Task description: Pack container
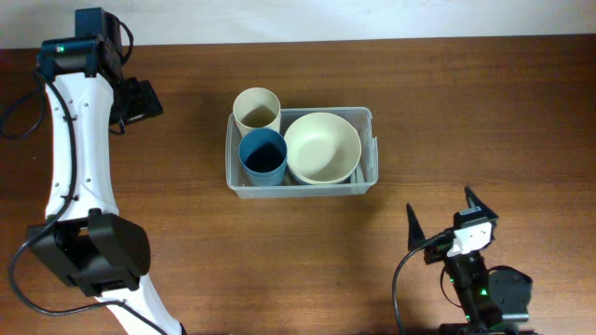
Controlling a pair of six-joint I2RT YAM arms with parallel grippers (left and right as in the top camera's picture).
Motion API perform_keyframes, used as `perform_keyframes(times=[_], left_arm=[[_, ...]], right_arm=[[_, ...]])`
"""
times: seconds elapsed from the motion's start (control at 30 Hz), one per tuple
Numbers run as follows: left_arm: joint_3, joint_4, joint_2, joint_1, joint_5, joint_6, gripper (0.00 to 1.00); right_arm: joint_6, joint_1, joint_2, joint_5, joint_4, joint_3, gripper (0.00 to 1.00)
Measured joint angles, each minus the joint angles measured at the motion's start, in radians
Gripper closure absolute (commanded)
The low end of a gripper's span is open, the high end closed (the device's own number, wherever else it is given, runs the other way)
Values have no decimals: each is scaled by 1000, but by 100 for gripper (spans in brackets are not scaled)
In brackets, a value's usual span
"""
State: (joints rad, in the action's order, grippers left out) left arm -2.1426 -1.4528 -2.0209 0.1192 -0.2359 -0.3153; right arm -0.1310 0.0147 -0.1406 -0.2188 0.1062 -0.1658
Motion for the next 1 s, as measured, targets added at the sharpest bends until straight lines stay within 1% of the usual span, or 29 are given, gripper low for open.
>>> perform_keyframes(times=[0.2, 0.47, 0.67, 1.0], left_arm=[[0, 0, 0, 0, 0, 0, 0], [0, 0, 0, 0, 0, 0, 0], [0, 0, 0, 0, 0, 0, 0], [0, 0, 0, 0, 0, 0, 0]], right_arm=[[0, -2, 36, 44, -13, 58, 1], [0, -3, 125, 57, -17, 117, 1], [0, -3, 126, 61, -33, 147, 1], [0, -3, 126, 61, -34, 147, 1]])
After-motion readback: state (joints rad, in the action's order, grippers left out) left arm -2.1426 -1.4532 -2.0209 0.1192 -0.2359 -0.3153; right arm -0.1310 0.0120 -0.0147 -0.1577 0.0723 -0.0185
